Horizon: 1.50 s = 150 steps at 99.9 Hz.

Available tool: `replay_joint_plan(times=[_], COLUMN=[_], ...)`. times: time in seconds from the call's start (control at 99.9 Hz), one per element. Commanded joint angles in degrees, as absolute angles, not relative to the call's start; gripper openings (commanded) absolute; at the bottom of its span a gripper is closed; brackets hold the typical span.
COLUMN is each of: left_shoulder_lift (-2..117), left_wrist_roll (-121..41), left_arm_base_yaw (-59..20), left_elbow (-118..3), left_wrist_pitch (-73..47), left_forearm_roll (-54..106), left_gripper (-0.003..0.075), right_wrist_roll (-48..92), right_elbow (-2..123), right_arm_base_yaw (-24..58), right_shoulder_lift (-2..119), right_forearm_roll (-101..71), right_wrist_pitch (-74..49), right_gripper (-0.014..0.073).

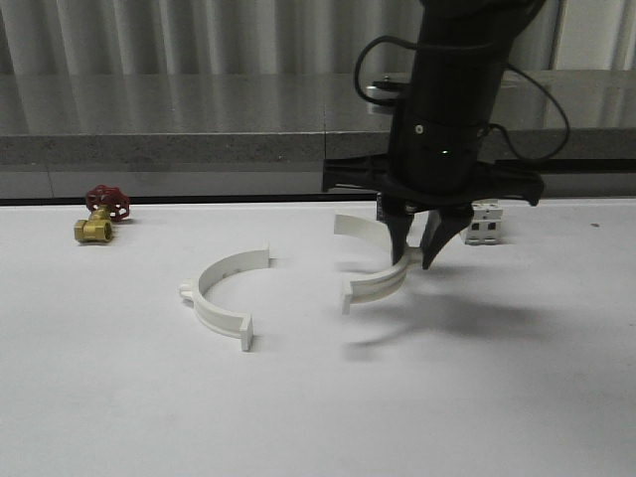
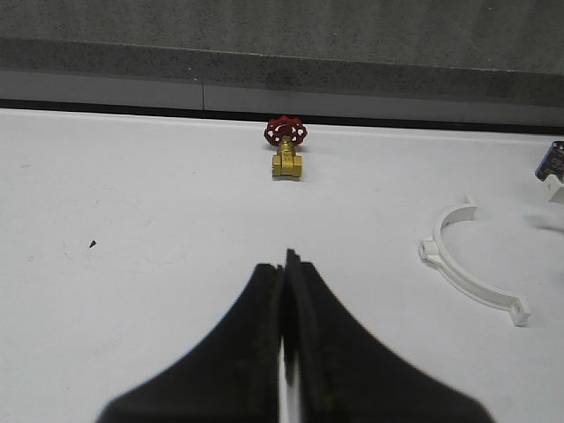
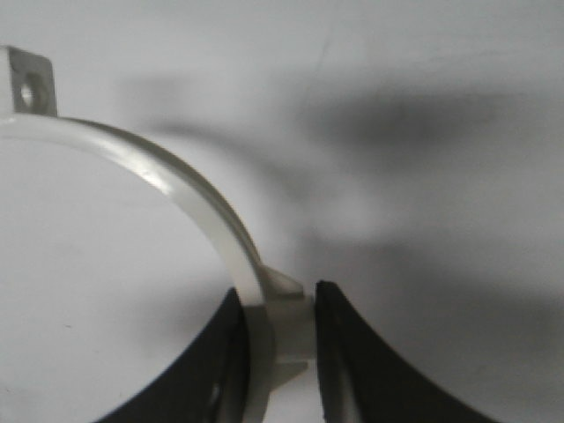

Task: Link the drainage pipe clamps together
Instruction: 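Carry the half-clamp over and lower it against the placed half, then press the halves together and open the right gripper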

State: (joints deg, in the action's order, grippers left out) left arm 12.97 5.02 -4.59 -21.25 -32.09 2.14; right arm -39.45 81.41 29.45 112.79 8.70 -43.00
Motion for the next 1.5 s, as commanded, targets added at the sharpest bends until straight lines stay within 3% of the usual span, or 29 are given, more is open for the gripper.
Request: replay_joint_plan(times=[0.0, 1.491], left_shoulder_lift=[13.64, 13.64], left_wrist_roll=[5.15, 5.15], left_arm_base_yaw=[-4.60, -4.60], left_elbow=[-22.62, -22.62], left_wrist_pitch=[-27.60, -27.60], left_forearm_roll=[2.21, 2.21], left_gripper=[-0.0020, -0.0020], right_wrist_roll=[-40.26, -48.10], right_elbow=[85.00, 88.57], right_arm_base_yaw=[30.28, 34.74], right_shoulder_lift=[111.39, 117.55], right_forearm_roll=[9.86, 7.42], right_wrist_pitch=[-42.60, -36.75], right_gripper=[0.0019, 0.0019])
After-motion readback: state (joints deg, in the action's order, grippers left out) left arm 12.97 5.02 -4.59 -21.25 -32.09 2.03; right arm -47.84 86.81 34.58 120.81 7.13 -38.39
